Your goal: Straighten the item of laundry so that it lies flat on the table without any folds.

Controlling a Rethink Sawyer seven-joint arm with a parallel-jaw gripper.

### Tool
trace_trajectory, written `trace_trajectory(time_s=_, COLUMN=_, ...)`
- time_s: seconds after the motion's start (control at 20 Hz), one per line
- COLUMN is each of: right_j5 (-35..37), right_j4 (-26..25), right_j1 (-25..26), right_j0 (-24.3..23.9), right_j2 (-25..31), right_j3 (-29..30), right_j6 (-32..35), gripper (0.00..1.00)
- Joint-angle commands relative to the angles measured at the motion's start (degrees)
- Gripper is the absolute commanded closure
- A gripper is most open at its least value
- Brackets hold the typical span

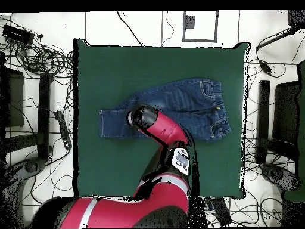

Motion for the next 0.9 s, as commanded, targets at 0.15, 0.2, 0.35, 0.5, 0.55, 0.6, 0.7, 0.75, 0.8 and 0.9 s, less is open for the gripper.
trace_trajectory(time_s=0.15, right_j5=-10.76, right_j4=-2.38, right_j1=-1.62, right_j0=-3.03, right_j2=8.82, right_j3=18.49, right_j6=4.04, gripper=0.0)
trace_trajectory(time_s=0.2, right_j5=-10.92, right_j4=-2.42, right_j1=-1.9, right_j0=-3.47, right_j2=9.35, right_j3=19.06, right_j6=3.85, gripper=0.0)
trace_trajectory(time_s=0.35, right_j5=-12.09, right_j4=-2.89, right_j1=-3.01, right_j0=-5.56, right_j2=11.58, right_j3=21.33, right_j6=2.88, gripper=0.0)
trace_trajectory(time_s=0.5, right_j5=-14.04, right_j4=-3.91, right_j1=-3.41, right_j0=-8.79, right_j2=15.0, right_j3=22.99, right_j6=1.44, gripper=0.0)
trace_trajectory(time_s=0.55, right_j5=-14.77, right_j4=-4.15, right_j1=-3.48, right_j0=-10.25, right_j2=16.8, right_j3=23.53, right_j6=1.05, gripper=0.0)
trace_trajectory(time_s=0.6, right_j5=-15.31, right_j4=-4.74, right_j1=-3.42, right_j0=-10.66, right_j2=17.37, right_j3=23.48, right_j6=1.24, gripper=0.0)
trace_trajectory(time_s=0.7, right_j5=-17.9, right_j4=-6.7, right_j1=-3.38, right_j0=-12.0, right_j2=19.58, right_j3=23.07, right_j6=0.99, gripper=0.0)
trace_trajectory(time_s=0.75, right_j5=-18.81, right_j4=-7.44, right_j1=-3.4, right_j0=-12.37, right_j2=20.42, right_j3=22.73, right_j6=1.14, gripper=0.0)
trace_trajectory(time_s=0.8, right_j5=-20.15, right_j4=-8.28, right_j1=-3.21, right_j0=-13.47, right_j2=22.04, right_j3=22.79, right_j6=1.3, gripper=0.0)
trace_trajectory(time_s=0.9, right_j5=-21.1, right_j4=-8.59, right_j1=-2.9, right_j0=-16.6, right_j2=26.95, right_j3=23.77, right_j6=2.12, gripper=0.0)
